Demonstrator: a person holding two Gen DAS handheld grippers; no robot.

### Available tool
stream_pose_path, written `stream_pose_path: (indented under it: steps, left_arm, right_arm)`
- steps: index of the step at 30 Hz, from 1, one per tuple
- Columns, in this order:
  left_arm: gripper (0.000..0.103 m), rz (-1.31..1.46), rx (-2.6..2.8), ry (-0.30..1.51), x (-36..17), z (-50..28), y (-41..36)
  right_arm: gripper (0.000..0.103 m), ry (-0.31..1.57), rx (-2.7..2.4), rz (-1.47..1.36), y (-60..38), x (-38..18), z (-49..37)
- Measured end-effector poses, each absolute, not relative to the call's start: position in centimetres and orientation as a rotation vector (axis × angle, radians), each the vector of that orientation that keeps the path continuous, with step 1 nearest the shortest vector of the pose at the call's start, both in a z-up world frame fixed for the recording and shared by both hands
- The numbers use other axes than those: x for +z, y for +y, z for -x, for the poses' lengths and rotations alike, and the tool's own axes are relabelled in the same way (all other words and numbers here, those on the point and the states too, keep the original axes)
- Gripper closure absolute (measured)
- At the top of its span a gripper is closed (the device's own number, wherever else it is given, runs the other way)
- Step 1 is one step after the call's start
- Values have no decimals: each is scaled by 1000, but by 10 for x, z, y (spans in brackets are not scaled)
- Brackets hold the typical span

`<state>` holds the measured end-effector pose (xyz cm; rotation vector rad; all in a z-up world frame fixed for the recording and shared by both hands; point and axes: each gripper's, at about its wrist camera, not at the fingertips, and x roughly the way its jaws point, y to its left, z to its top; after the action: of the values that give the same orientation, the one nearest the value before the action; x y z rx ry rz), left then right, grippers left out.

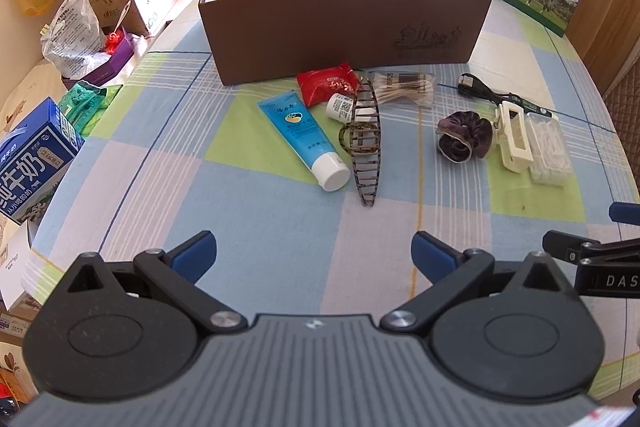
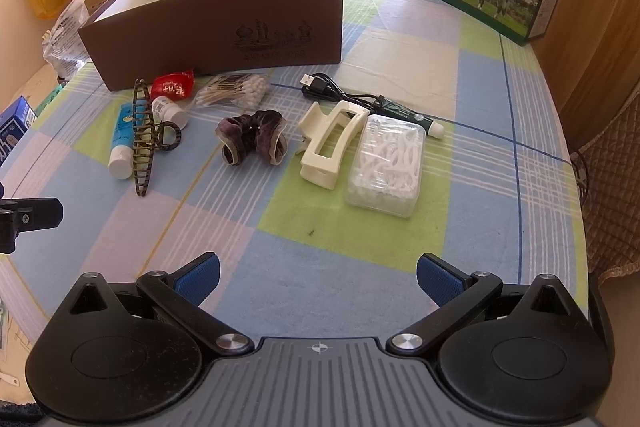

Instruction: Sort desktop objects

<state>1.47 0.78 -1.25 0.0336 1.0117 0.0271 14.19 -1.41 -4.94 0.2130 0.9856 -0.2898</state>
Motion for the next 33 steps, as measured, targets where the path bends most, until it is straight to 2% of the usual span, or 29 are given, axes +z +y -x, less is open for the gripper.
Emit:
stream_pose_path:
  steps: [18, 33]
  left_arm:
    - [1, -28, 29, 1019, -15, -19, 15]
    - [1, -21, 84, 986, -18, -38, 42]
  right_arm:
    - [2, 991, -290, -221, -13, -52, -149]
    - [2, 908, -375, -265, -43, -55, -152]
